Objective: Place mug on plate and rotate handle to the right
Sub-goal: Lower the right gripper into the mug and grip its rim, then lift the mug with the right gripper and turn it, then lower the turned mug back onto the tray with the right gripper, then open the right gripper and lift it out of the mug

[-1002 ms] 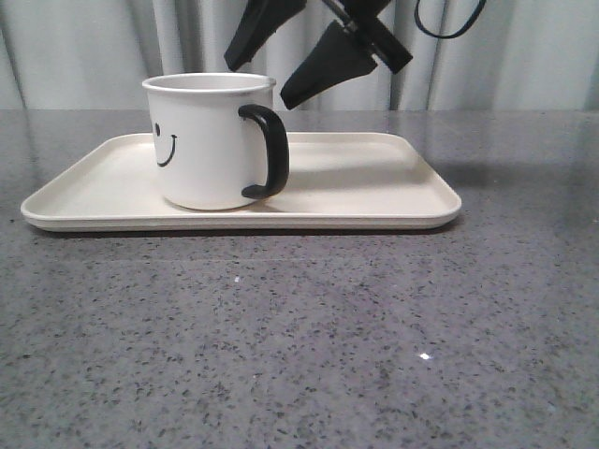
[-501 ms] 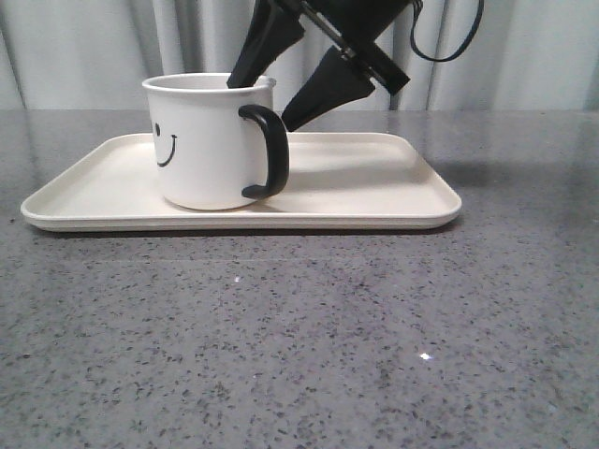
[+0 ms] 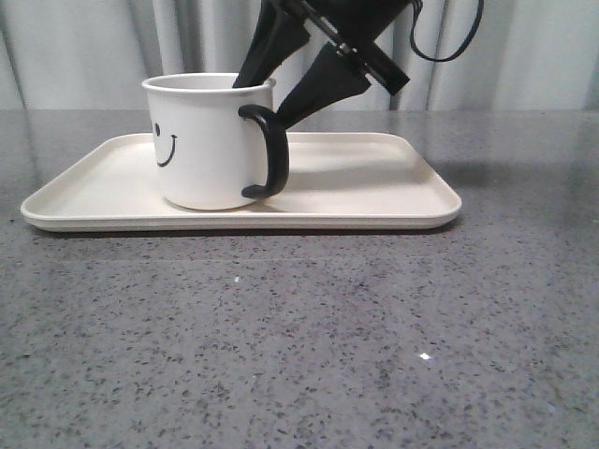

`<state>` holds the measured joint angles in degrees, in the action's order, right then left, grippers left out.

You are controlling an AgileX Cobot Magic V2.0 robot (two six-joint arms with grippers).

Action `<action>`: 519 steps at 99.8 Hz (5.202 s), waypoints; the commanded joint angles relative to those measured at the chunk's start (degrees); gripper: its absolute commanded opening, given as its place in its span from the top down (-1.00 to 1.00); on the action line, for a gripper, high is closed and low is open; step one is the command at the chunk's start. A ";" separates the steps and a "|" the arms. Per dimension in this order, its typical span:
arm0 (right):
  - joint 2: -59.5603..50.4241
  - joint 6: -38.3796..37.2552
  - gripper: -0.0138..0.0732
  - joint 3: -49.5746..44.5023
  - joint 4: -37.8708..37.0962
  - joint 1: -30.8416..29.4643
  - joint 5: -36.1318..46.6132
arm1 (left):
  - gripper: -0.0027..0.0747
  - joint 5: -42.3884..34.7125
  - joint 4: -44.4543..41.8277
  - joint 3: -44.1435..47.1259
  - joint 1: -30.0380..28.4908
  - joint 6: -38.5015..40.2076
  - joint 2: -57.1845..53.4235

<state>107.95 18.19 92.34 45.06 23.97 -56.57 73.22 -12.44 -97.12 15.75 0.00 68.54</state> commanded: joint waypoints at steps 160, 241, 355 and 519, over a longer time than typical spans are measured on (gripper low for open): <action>1.60 16.24 0.82 31.29 -14.97 -2.15 -19.89 | 0.98 -1.03 -2.04 -0.72 -0.20 0.48 -1.10; 6.64 18.90 0.82 31.23 -17.64 1.43 -19.89 | 0.98 -1.03 -2.04 -0.72 -0.20 0.48 -1.10; 9.63 18.90 0.77 31.15 -17.64 1.60 -19.89 | 0.98 -1.03 -2.04 -0.72 -0.20 0.48 -1.10; -13.00 9.31 0.17 40.40 -16.98 -10.02 -12.83 | 0.98 -1.03 -2.04 -0.72 -0.20 0.48 -1.10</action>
<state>101.88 30.07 130.92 26.78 18.36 -72.43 73.22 -13.51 -96.52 15.75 0.00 68.54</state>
